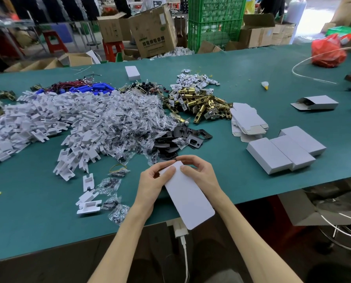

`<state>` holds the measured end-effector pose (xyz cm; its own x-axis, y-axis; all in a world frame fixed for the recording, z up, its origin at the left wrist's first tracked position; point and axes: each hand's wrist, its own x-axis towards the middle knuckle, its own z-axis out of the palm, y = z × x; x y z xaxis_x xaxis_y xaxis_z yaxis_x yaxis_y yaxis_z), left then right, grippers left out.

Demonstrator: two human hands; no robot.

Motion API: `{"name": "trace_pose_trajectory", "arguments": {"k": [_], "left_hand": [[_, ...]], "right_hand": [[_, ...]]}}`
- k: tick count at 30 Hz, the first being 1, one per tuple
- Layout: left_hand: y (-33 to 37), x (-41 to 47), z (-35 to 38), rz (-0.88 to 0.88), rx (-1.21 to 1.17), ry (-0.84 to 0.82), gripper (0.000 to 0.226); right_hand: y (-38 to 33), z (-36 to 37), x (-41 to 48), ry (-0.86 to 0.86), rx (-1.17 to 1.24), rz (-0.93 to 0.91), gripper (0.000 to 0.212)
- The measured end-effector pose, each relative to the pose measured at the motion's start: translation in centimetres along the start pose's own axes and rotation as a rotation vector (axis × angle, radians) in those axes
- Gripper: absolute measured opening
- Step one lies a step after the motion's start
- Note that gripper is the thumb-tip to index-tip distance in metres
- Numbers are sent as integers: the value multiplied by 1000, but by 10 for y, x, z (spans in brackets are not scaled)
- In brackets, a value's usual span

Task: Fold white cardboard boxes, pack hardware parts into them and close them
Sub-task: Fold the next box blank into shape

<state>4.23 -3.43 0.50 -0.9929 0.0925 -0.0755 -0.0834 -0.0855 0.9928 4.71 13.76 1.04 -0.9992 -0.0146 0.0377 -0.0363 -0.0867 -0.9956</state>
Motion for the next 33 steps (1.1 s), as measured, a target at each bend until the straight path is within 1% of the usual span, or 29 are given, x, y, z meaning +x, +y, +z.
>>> {"name": "trace_pose_trajectory", "arguments": {"k": [4, 8, 11, 18, 25, 30, 32, 33], "left_hand": [[-5, -4, 2, 31, -12, 49, 18], [-6, -4, 2, 48, -91, 64, 20], [-7, -4, 2, 54, -113, 74, 16], [-10, -3, 0, 67, -110, 81, 16], [-10, -3, 1, 107, -66, 85, 12], [-9, -4, 3, 118, -33, 44, 16], [-9, -4, 3, 117, -35, 52, 18], [-9, -3, 2, 122, -36, 55, 15]], "right_hand": [[0, 0, 0, 20, 23, 7, 20], [0, -1, 0, 42, 42, 9, 20], [0, 0, 0, 25, 37, 6, 20], [1, 0, -1, -20, 46, -23, 20], [3, 0, 0, -20, 9, -39, 17], [4, 0, 0, -14, 36, -26, 22], [5, 0, 1, -2, 24, -37, 19], [5, 1, 1, 3, 14, -46, 17]]}}
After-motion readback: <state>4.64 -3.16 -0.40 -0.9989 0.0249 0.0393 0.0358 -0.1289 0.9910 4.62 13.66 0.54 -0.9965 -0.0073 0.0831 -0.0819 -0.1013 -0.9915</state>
